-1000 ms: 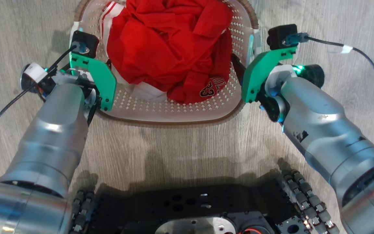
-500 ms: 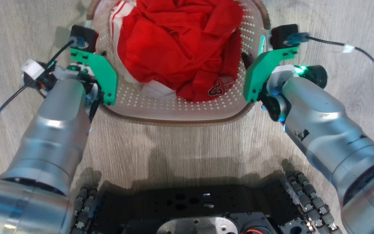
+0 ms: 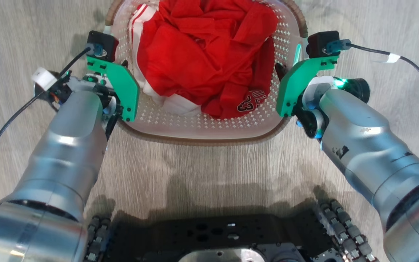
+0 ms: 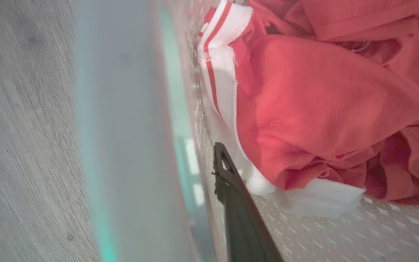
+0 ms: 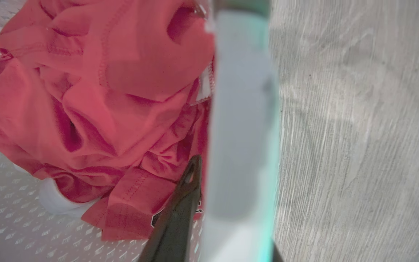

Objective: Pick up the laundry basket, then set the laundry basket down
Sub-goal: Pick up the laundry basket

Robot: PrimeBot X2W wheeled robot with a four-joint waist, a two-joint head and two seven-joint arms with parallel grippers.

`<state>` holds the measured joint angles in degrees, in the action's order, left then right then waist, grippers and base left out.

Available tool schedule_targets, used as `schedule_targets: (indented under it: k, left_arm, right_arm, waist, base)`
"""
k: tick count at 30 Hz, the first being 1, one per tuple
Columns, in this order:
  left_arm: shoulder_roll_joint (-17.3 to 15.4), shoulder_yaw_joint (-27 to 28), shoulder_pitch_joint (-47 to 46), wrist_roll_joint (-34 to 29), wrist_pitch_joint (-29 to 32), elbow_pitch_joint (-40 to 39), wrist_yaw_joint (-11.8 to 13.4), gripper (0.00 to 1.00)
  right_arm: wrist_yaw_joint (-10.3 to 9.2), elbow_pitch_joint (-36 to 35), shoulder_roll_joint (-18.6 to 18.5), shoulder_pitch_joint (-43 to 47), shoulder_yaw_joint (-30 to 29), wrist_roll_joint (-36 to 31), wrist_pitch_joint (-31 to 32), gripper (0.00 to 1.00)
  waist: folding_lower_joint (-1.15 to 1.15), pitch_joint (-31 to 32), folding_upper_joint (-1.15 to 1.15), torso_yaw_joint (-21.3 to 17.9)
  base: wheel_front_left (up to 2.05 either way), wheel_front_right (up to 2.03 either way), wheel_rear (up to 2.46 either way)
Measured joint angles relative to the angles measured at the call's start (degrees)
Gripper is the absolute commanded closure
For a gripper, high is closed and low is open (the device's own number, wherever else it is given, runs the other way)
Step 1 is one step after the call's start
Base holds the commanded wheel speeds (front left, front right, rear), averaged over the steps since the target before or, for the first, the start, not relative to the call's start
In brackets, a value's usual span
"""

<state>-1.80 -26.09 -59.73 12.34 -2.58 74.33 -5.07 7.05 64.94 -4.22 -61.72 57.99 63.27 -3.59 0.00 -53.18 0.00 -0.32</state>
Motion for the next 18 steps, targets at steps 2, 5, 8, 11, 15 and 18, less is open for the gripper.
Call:
schedule_targets:
  k: [2,5,8,11,15,18]
  left_arm:
    - [0.0,-0.46,0.2,0.42,0.33,-0.01,-0.38,1.0]
    - [0.01,-1.01,1.51,1.0,1.19,-0.13,-1.0,1.0]
    - [0.02,-1.55,3.85,1.87,2.92,-0.1,-1.72,1.0]
    - [0.09,-3.02,6.19,2.01,4.48,0.04,-2.04,1.0]
    - [0.3,-5.25,8.48,3.03,6.12,0.13,-2.04,1.0]
    - [0.4,-8.56,10.99,6.38,8.53,-0.65,-2.04,1.0]
  right_arm:
    - [0.0,0.25,0.0,0.02,0.55,0.43,0.25,1.0]
    - [0.0,0.53,0.0,0.14,1.49,1.09,1.25,1.0]
    - [0.0,0.64,0.0,1.02,2.47,1.77,2.97,1.0]
    - [0.0,0.62,0.0,2.46,3.22,3.05,5.47,1.0]
    - [0.01,0.43,-0.34,3.91,3.92,5.08,9.2,1.0]
    - [0.01,-0.11,-0.96,5.95,5.22,6.38,11.98,1.0]
  waist:
    - [0.0,0.96,0.0,-0.09]
    - [0.0,2.74,0.0,-0.23]
    - [0.0,5.03,0.0,-0.29]
    - [0.0,7.62,0.0,-0.29]
    - [0.0,11.54,0.0,-0.12]
    - [-0.01,16.01,0.0,0.04]
  base:
    - [0.0,0.0,0.0]
    - [0.0,0.0,0.0]
    - [0.0,0.0,0.0]
    - [0.0,0.0,0.0]
    - [0.0,0.0,0.0]
    - [0.0,0.0,0.0]
